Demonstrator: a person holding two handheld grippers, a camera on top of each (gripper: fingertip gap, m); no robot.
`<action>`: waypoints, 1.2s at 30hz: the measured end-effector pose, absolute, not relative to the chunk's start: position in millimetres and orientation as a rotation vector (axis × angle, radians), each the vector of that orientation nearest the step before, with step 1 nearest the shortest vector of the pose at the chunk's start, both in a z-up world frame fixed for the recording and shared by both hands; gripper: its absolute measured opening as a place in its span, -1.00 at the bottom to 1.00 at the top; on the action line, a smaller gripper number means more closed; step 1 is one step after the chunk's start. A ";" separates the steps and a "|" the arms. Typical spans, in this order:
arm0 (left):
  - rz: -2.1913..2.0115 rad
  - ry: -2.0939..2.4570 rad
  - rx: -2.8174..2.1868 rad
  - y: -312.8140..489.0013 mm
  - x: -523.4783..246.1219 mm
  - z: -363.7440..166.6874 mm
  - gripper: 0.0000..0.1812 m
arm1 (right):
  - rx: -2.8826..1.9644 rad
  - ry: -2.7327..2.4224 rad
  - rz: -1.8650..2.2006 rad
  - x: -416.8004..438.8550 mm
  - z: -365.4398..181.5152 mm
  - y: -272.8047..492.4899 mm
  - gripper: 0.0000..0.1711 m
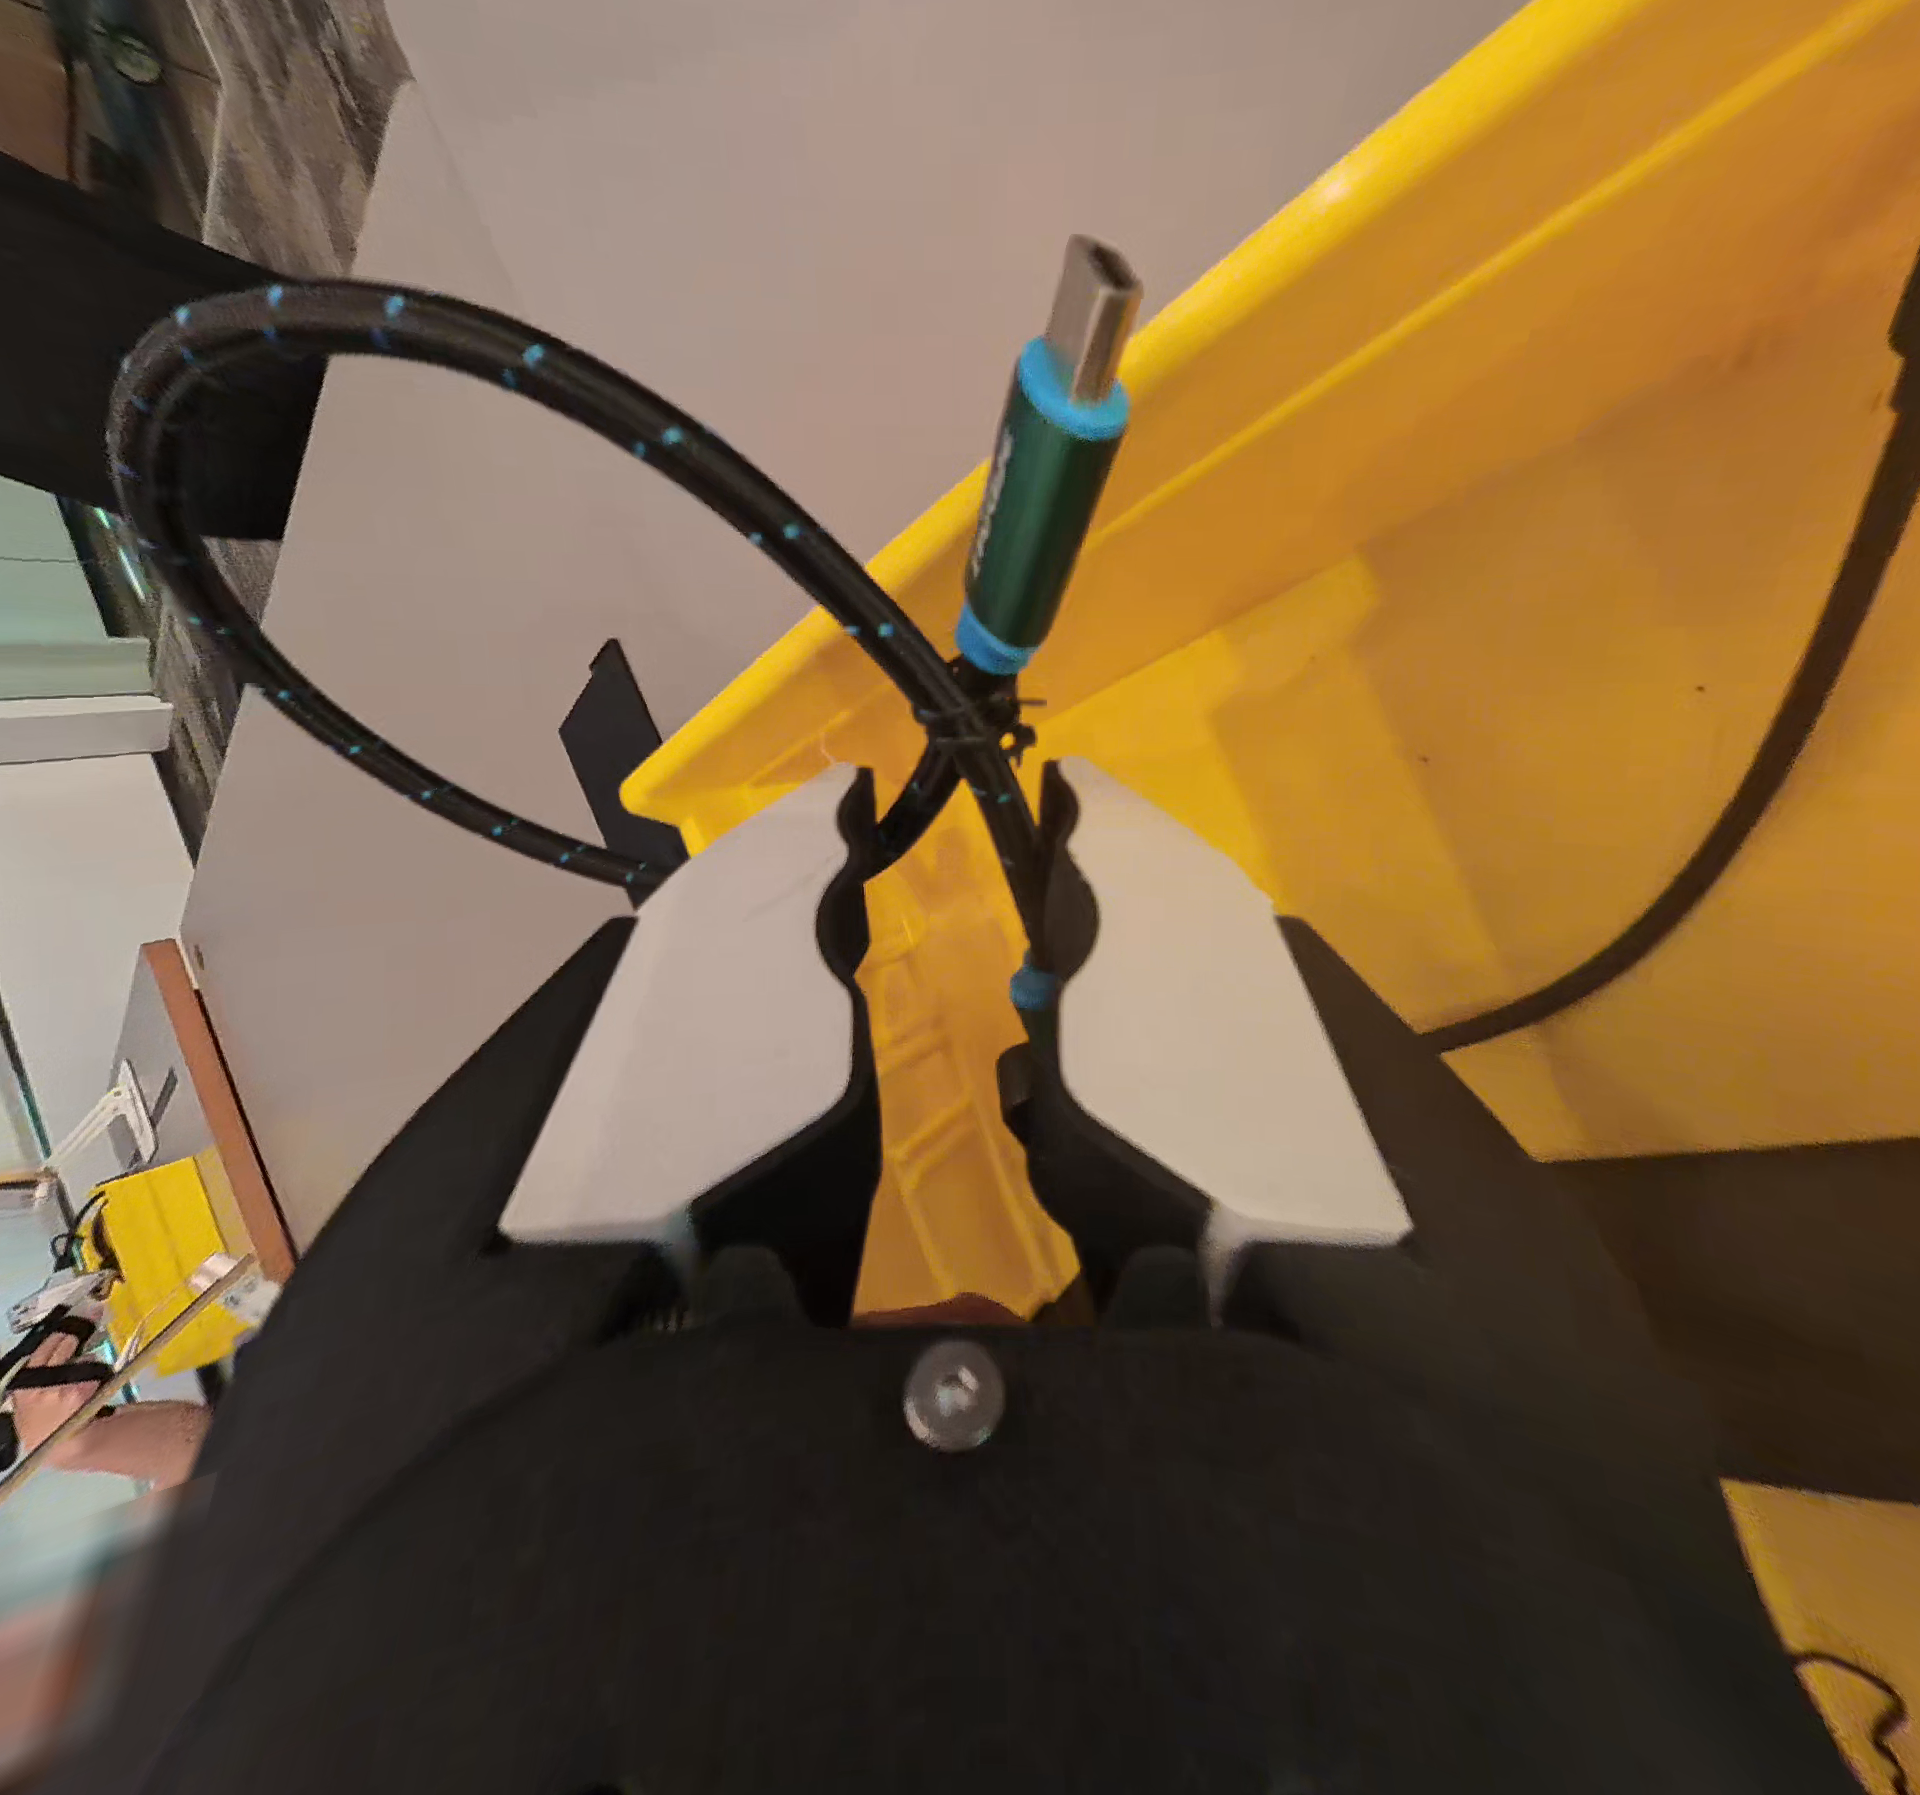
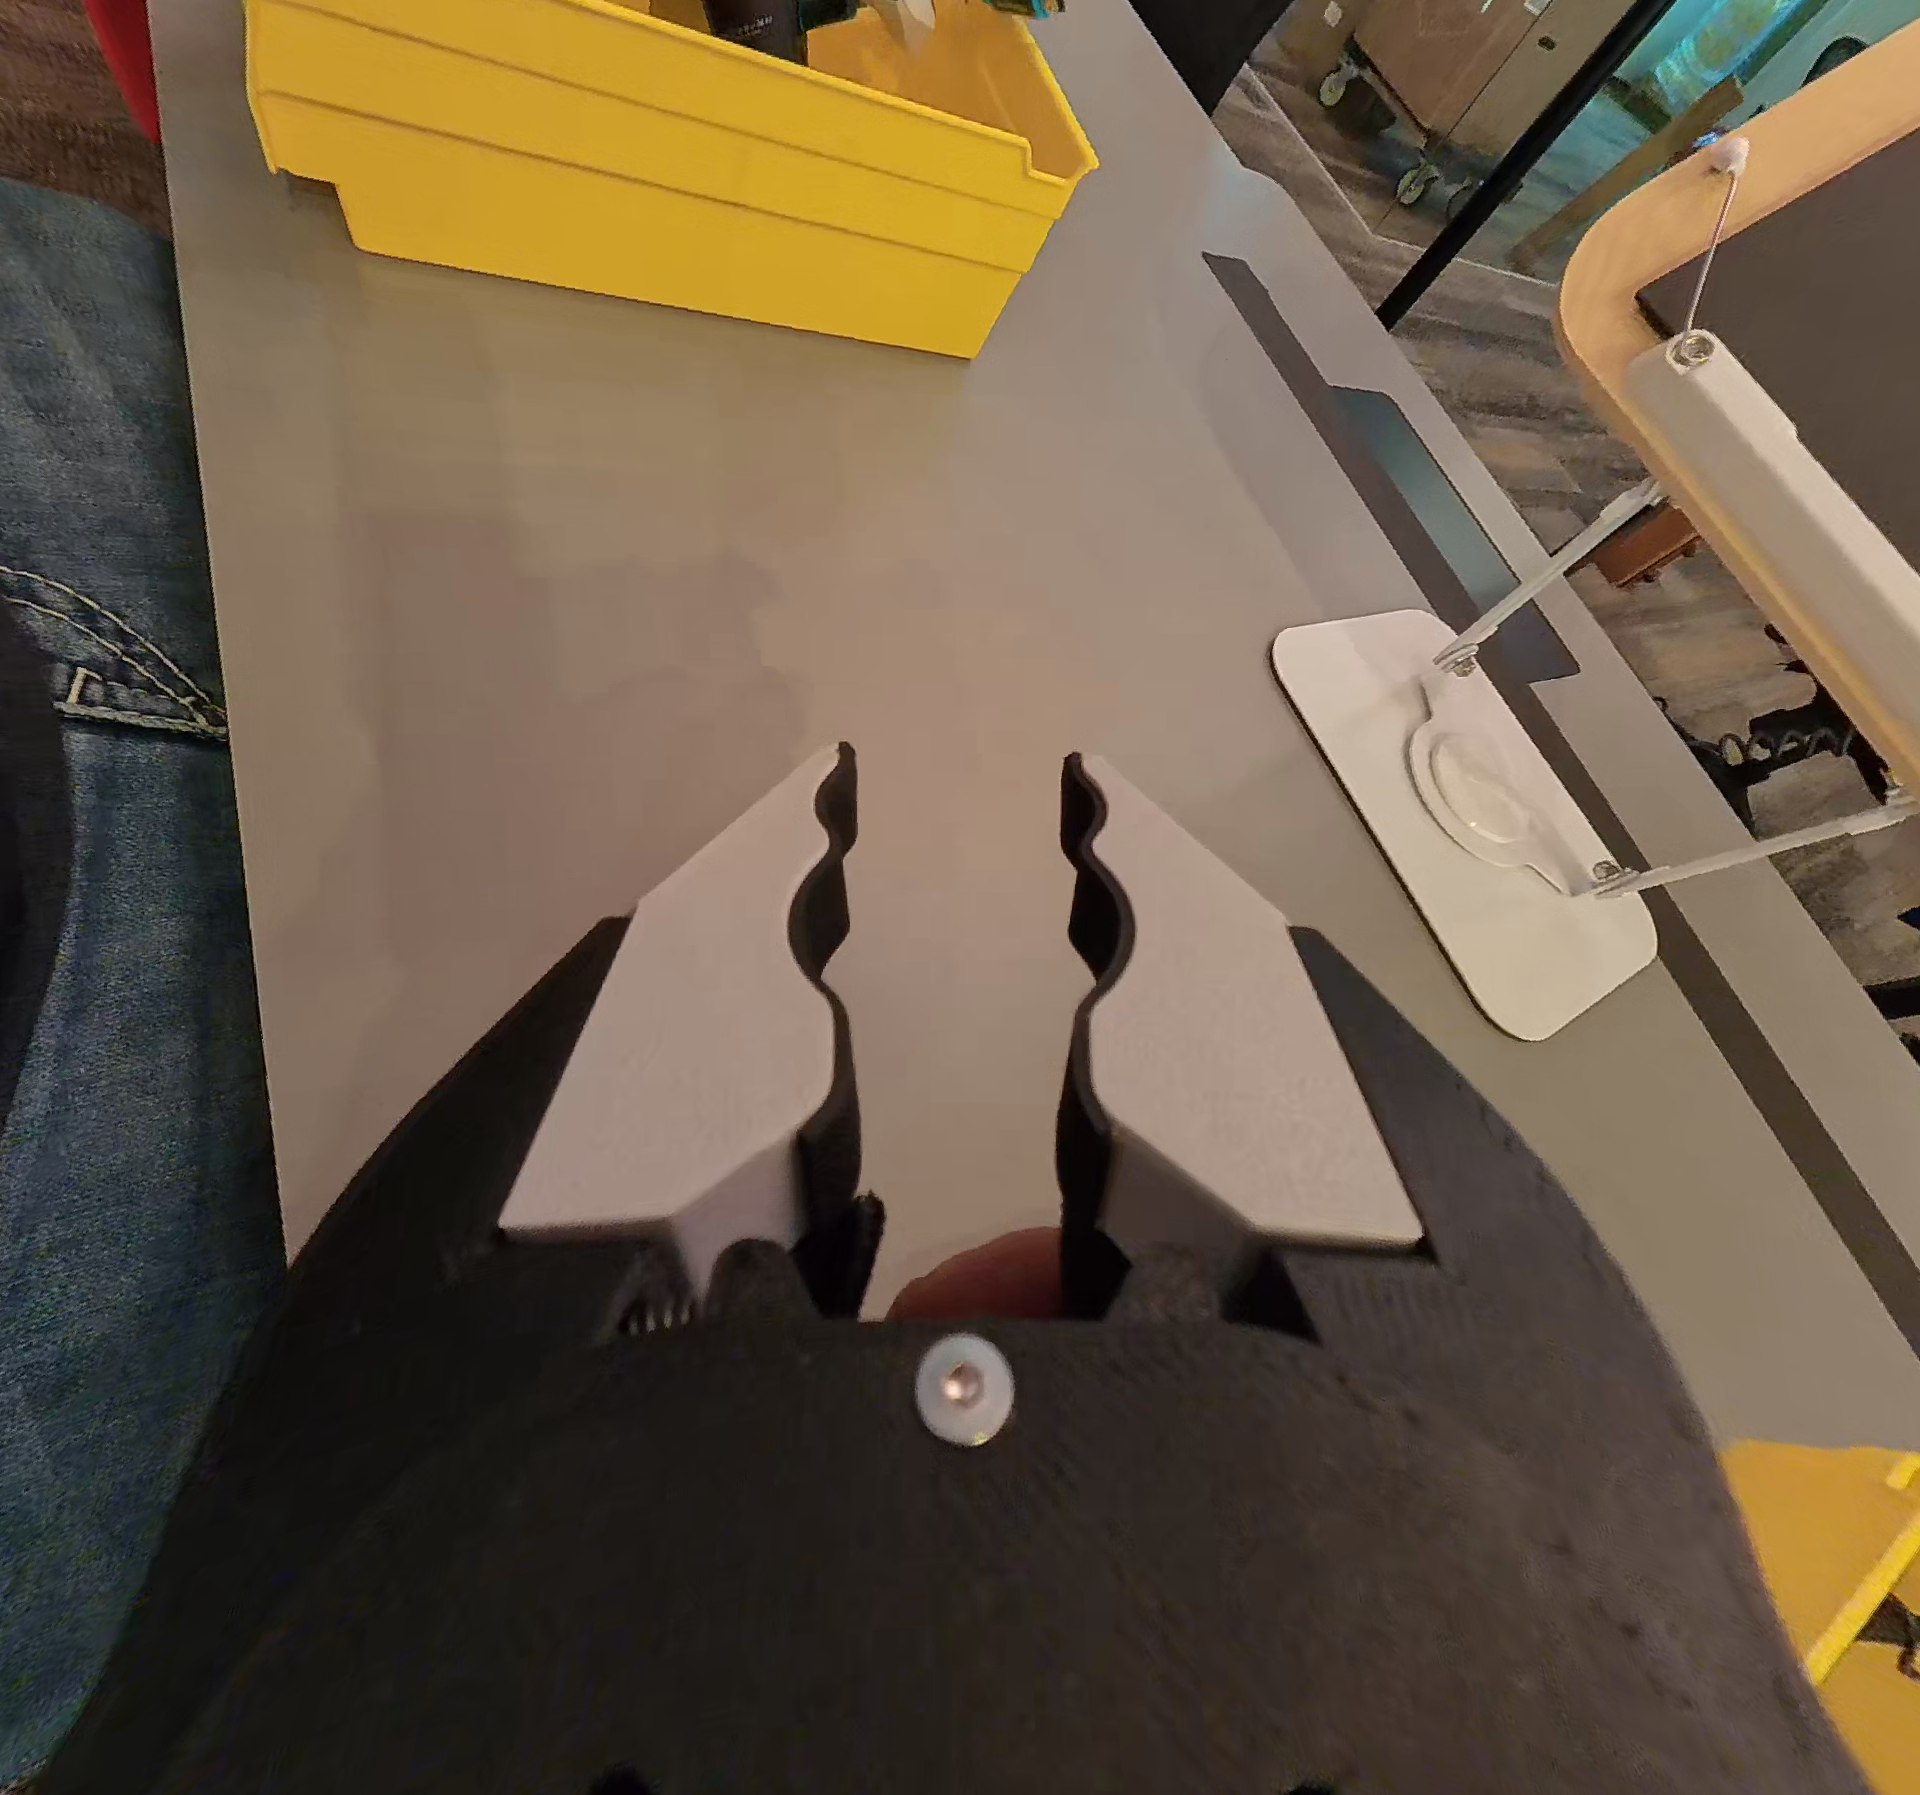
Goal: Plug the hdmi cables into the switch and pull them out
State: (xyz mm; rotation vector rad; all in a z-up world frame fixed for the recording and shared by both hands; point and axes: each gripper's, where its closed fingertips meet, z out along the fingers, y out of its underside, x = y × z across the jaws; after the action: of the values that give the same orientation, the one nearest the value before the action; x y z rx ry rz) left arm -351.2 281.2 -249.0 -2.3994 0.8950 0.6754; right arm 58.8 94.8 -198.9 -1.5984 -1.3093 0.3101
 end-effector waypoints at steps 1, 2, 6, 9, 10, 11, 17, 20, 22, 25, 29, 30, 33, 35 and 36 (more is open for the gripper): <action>0.673 0.889 -2.387 281.8 -350.4 -246.3 -0.72 | -1.596 -1.301 0.311 59.3 -198.6 95.5 -0.57; 0.667 0.878 -2.372 282.1 -349.1 -242.3 -0.78 | -1.593 -1.294 0.313 59.7 -198.2 96.1 -0.58; 0.647 0.851 -2.302 279.3 -343.1 -217.0 -0.94 | -1.601 -1.278 0.336 60.4 -200.9 97.9 -0.59; 0.640 0.846 -2.250 274.6 -339.3 -197.6 -0.94 | -1.604 -1.273 0.347 59.6 -204.2 98.5 -0.60; 0.639 0.844 -2.236 272.4 -338.2 -190.7 -0.94 | -1.605 -1.273 0.352 59.0 -205.2 98.3 -0.60; 0.635 0.841 -2.224 269.8 -336.5 -183.6 -0.94 | -1.607 -1.273 0.356 58.4 -206.4 98.0 -0.60; 0.612 0.806 -2.092 258.2 -319.9 -127.3 -0.94 | -1.609 -1.274 0.382 55.1 -210.5 95.8 -0.59; 0.616 0.798 -2.016 252.1 -307.3 -95.6 -0.94 | -1.599 -1.263 0.407 52.3 -207.6 94.5 -0.56; 0.601 0.801 -1.968 247.3 -294.6 -75.9 -0.94 | -1.587 -1.251 0.433 49.0 -204.1 93.0 -0.54; 0.534 0.819 -1.905 239.3 -268.4 -52.1 -0.93 | -1.554 -1.236 0.467 41.6 -196.6 90.2 -0.49; 0.476 0.887 -1.838 228.0 -226.4 -33.8 -0.93 | -1.476 -1.213 0.480 29.5 -177.2 87.3 -0.45; 0.459 0.911 -1.821 225.3 -213.4 -31.8 -0.93 | -1.462 -1.206 0.494 25.9 -171.9 86.6 -0.44; 0.360 1.000 -1.777 215.0 -167.6 -32.0 -0.93 | -1.431 -1.156 0.532 16.4 -156.2 91.0 -0.45; 0.278 1.081 -1.749 205.8 -135.2 -36.3 -0.93 | -1.422 -1.092 0.584 12.2 -147.0 99.2 -0.49; 0.221 1.123 -1.730 200.0 -118.8 -38.2 -0.93 | -1.424 -1.053 0.634 10.8 -144.1 104.1 -0.53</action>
State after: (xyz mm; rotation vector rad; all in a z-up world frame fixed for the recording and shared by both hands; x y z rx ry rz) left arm -118.8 200.0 -38.2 -1.7301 1.1226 0.2209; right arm 10.8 104.1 -144.1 -1.4236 -1.0528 0.6338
